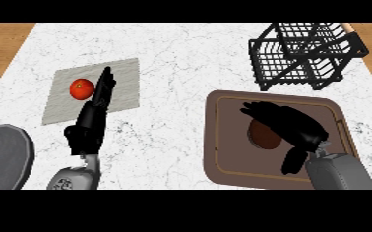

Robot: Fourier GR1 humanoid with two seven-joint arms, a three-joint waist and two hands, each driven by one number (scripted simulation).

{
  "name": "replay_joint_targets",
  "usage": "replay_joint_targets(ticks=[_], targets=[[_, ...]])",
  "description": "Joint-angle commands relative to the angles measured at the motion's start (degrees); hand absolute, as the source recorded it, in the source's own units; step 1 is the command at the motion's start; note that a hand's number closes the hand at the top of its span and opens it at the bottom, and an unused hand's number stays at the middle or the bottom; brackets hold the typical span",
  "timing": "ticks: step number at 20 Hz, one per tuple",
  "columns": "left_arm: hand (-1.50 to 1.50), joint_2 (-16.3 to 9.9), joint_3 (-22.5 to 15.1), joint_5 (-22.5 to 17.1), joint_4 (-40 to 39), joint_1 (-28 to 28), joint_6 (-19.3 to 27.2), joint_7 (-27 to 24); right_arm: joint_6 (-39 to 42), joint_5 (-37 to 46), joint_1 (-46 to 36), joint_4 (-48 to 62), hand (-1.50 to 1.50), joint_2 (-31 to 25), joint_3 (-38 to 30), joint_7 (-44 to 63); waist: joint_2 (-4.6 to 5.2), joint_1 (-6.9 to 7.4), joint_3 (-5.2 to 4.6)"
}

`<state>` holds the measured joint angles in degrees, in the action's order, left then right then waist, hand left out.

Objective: Pick the cupcake from the tray and place it in the tiered basket

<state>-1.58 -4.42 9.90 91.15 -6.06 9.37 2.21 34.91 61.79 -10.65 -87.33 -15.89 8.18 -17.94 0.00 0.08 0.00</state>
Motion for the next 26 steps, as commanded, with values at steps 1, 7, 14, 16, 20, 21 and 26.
replay_joint_targets(ticks=[1,7,14,16,20,21,26], targets=[[0.00,1.5,-1.6,1.7,0.4,-0.4,1.2,1.1,-3.7,0.1,-2.3,4.4,1.50,4.5,-0.7,1.6,0.02,0.08,0.01],[0.00,-1.0,1.4,-1.4,-0.9,0.9,-2.0,-1.8,-18.2,6.5,-1.6,5.3,1.50,3.8,2.7,-3.0,0.04,0.23,0.01],[0.00,0.3,-0.1,0.4,-2.1,-1.2,0.3,-0.4,-11.6,17.9,-1.0,5.7,1.50,7.6,3.1,20.4,-0.12,0.25,-0.12],[0.00,-0.2,0.2,0.0,-2.1,-1.8,-0.4,0.1,-8.4,22.0,0.0,6.2,1.50,8.3,2.3,29.1,-0.19,-0.18,-0.21],[0.00,1.0,0.0,0.8,-3.3,-3.3,1.1,0.3,-6.7,25.2,-2.7,4.4,1.50,15.6,3.4,40.3,-0.03,0.03,-0.04],[0.00,0.9,-0.5,1.3,-1.6,-1.8,1.3,0.7,-7.8,24.6,-5.4,6.9,1.50,15.6,2.9,43.5,0.04,0.81,0.00],[0.00,0.5,-0.1,0.5,-0.3,-0.3,0.6,0.3,-1.4,25.3,-6.1,-6.5,1.50,15.8,3.7,48.7,-0.16,-0.06,-0.02]])
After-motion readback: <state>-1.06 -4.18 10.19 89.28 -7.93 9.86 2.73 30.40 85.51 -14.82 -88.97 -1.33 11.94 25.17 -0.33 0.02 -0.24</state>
